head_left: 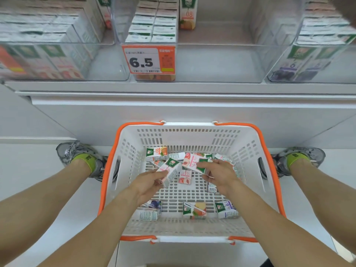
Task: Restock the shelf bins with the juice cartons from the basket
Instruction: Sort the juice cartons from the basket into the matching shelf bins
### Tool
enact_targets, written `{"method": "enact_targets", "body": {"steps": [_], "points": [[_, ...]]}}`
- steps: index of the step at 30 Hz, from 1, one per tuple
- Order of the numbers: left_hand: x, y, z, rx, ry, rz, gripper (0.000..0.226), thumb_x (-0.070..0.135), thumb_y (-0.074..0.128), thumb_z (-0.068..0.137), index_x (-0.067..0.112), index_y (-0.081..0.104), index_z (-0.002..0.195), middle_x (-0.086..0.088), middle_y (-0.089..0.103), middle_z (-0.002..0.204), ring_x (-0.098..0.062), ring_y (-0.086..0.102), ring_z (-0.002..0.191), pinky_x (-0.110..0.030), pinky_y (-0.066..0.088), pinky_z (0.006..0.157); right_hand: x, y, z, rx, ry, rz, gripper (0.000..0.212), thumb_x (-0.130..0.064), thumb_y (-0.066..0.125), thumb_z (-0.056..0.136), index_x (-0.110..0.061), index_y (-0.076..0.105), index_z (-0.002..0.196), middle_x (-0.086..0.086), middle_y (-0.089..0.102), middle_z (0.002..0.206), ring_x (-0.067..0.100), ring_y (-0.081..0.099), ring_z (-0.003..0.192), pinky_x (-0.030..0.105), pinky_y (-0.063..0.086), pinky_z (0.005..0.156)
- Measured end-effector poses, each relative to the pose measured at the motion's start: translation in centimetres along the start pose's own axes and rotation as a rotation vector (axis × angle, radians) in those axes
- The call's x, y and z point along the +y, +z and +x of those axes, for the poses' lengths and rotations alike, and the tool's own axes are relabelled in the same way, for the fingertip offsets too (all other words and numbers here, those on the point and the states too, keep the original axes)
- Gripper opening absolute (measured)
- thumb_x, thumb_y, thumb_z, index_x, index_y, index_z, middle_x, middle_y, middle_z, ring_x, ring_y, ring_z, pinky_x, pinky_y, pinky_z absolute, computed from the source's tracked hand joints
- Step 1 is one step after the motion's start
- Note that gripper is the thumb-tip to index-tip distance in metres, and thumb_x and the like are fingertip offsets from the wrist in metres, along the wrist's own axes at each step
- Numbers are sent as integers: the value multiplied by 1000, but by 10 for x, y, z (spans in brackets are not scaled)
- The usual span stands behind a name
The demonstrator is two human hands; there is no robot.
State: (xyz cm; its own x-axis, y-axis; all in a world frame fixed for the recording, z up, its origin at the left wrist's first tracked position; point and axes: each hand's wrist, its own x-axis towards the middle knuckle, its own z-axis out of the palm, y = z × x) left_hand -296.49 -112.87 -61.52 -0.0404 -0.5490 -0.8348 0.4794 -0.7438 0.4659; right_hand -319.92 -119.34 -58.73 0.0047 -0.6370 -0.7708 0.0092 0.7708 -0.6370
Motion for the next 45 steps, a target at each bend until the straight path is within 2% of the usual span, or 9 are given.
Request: {"method": "enact_targets", "body": {"steps": [3,7,12,20,24,27,30,37,45], "points": [[-4,-1,-1,-53,-52,52,27,9,84,74,-3,60,70,-18,66,124,-25,60,121,-40,42,111,-17,-5,-6,-37,-50,17,47,-5,85,72,2,65,114,23,73,107,23,67,84,29,56,66],[-7,12,-15,-67,-52,-7,14,-4,69,83,-2,64,97,-15,69,91,-22,66,82,-35,56,83,-38,-15,-14,-120,-114,-57,43,-2,83,74,-2,67,114,14,76,103,18,70,80,29,55,68],[3,24,-28,3,77,198,46,-2,77,80,4,58,121,-14,73,109,-27,69,92,-47,58,86,-60,-22,-32,-290,-143,-295,25,-8,75,86,-5,72,111,11,77,101,16,67,83,25,52,67],[14,44,-48,-159,170,201,38,24,60,96,-1,53,124,-28,62,125,-32,64,101,-46,56,86,-85,-19,-51,-453,-164,-522,39,-6,79,81,-2,59,114,11,78,97,23,74,94,34,59,82],[13,61,-59,-238,186,255,44,46,41,100,16,63,125,-14,70,120,-24,66,101,-44,52,91,-86,-12,-56,-444,-272,-550,33,-9,80,81,2,64,108,11,77,94,23,75,89,38,61,82],[12,65,-62,-251,217,270,61,56,60,90,9,59,130,-17,67,123,-26,66,105,-44,54,91,-86,-9,-55,-401,-351,-603,29,-11,83,78,-6,71,104,14,71,105,26,75,85,41,63,77],[11,62,-59,-208,240,242,79,38,83,68,-1,50,129,-21,66,120,-27,69,100,-39,57,83,-83,-4,-54,-406,-356,-608,32,-11,82,80,-9,70,110,13,67,102,27,75,82,42,63,76],[22,57,-65,-178,304,335,79,26,85,60,3,50,127,-14,72,113,-33,70,103,-52,54,95,-75,13,-53,-380,-411,-614,36,-19,76,87,-17,70,123,10,64,120,25,73,90,35,63,75],[74,35,-110,-226,265,410,74,24,83,58,3,56,124,-16,73,105,-24,71,89,-38,57,77,-80,37,-68,-520,-382,-428,47,-35,80,82,-25,64,125,5,63,125,19,71,102,41,59,89]]}}
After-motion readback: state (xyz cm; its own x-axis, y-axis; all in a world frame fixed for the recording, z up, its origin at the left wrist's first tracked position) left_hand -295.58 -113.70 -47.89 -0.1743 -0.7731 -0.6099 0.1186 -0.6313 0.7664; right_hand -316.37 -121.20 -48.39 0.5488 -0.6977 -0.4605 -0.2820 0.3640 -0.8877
